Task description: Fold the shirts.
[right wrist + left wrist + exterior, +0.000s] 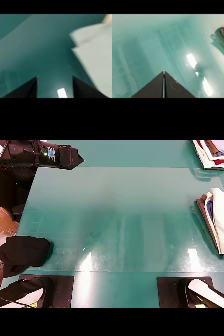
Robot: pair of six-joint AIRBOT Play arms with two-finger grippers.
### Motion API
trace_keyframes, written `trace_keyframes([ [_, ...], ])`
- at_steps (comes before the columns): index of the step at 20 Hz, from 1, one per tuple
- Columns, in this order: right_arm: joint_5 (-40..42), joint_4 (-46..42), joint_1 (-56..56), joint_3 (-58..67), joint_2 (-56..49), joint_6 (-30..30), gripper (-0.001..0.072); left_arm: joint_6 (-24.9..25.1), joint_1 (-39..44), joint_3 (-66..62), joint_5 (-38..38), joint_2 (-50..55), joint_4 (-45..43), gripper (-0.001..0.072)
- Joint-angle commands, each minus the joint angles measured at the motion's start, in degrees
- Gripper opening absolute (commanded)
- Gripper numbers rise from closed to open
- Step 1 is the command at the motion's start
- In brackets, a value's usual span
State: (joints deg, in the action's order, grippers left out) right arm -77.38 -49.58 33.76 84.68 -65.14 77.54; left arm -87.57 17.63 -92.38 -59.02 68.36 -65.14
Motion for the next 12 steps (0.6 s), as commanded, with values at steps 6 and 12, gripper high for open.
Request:
trace_keyframes([
  [6,7.4,1.3,-28.9,1.1,0.0,-1.6,0.0013,0.0,0.0,0.0,0.1,0.0,0.0,0.0026],
  [12,6.4,1.5,-28.7,1.1,0.0,-1.6,0.0013,0.0,0.0,0.0,0.1,0.0,0.0,0.0025],
])
